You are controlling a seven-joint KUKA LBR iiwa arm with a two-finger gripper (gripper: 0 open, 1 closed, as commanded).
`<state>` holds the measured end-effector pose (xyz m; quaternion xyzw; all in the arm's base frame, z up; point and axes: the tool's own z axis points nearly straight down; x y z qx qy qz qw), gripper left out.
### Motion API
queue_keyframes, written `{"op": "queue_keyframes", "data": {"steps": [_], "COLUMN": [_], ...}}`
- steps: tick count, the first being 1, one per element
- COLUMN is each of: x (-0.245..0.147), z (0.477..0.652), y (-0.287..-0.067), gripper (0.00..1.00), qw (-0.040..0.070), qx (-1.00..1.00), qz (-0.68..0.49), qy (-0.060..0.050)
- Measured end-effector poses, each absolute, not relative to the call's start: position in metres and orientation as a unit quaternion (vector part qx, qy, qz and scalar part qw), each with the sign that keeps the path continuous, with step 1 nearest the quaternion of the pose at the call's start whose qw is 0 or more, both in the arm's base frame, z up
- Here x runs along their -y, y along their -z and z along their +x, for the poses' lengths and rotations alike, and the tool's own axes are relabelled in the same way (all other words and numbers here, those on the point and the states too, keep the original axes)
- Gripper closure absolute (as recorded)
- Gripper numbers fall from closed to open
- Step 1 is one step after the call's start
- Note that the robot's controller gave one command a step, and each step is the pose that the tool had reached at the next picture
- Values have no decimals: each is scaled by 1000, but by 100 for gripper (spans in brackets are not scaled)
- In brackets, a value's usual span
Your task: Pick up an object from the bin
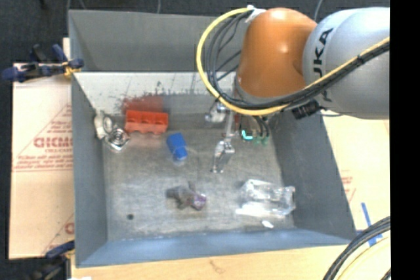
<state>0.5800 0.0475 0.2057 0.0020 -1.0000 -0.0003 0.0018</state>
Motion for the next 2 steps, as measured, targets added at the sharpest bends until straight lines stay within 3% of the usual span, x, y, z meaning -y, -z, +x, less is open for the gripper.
{"op": "queue_keyframes", "data": {"steps": [1,2], "x": [-78,-90], "z": [631,630], "y": [-98,-88], "gripper": [0,0], "qw": [0,-1], "qx": [998,992], "qz": [59,122], "qy": [-1,-1]}}
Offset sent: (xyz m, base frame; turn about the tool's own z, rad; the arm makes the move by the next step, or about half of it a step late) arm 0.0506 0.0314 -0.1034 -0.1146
